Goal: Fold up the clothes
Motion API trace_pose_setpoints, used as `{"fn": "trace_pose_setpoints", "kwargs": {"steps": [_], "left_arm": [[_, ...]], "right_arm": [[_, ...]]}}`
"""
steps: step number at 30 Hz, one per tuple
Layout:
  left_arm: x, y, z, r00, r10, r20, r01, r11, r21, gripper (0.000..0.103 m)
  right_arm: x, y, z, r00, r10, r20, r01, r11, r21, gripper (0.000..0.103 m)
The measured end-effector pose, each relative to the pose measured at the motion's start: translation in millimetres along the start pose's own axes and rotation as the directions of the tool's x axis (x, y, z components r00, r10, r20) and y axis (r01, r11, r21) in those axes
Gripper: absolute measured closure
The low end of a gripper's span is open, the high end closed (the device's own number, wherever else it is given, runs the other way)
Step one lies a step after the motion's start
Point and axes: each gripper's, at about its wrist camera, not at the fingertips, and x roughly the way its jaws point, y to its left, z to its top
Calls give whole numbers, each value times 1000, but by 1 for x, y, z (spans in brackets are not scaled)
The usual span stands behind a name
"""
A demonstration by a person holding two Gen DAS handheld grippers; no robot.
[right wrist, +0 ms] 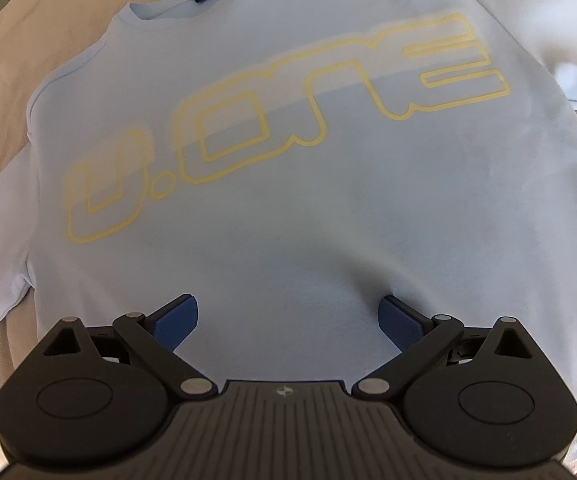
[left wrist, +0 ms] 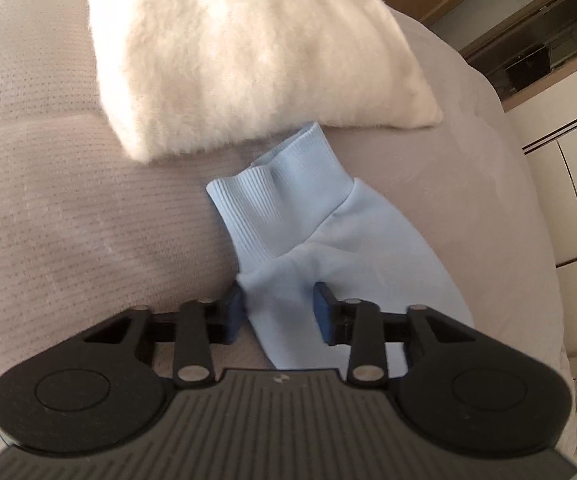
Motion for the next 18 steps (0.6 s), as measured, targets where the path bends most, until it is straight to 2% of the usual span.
{"fn": "trace_pose_setpoints", "kwargs": {"steps": [3, 6, 8, 10, 12, 14, 16, 18], "left_arm": [[-7, -11, -2, 1000, -3, 31, 1, 999, 43, 97], [-35, -56, -11, 994, -33, 101, 11, 976, 218, 98], [-54, -89, -21, 988, -119, 102, 86, 955, 282, 98], [-73, -128, -39, 971, -232, 63, 198, 919, 341, 98], [-91, -174, -68, 934, -357, -11, 330, 851, 409, 98], [-100, -217, -111, 879, -457, -141, 467, 761, 450, 98], [-101, -254, -164, 810, -508, -294, 586, 666, 462, 98], [-95, -285, -226, 722, -510, -467, 691, 565, 451, 95]], "right_arm": [[0, -4, 1, 1000, 23, -1, -23, 1000, 1, 3], [-2, -12, 7, 998, 63, -9, -63, 998, 10, 4], [-8, -19, 9, 996, 88, -8, -88, 996, 20, 5], [-18, -28, 10, 994, 111, 6, -111, 993, 27, 5], [-29, -39, 11, 992, 127, 28, -128, 991, 36, 5], [-42, -51, 15, 992, 108, 68, -111, 993, 41, 5], [-55, -66, 20, 989, 93, 112, -99, 994, 54, 5], [-67, -85, 25, 984, 84, 154, -98, 991, 86, 5]]}}
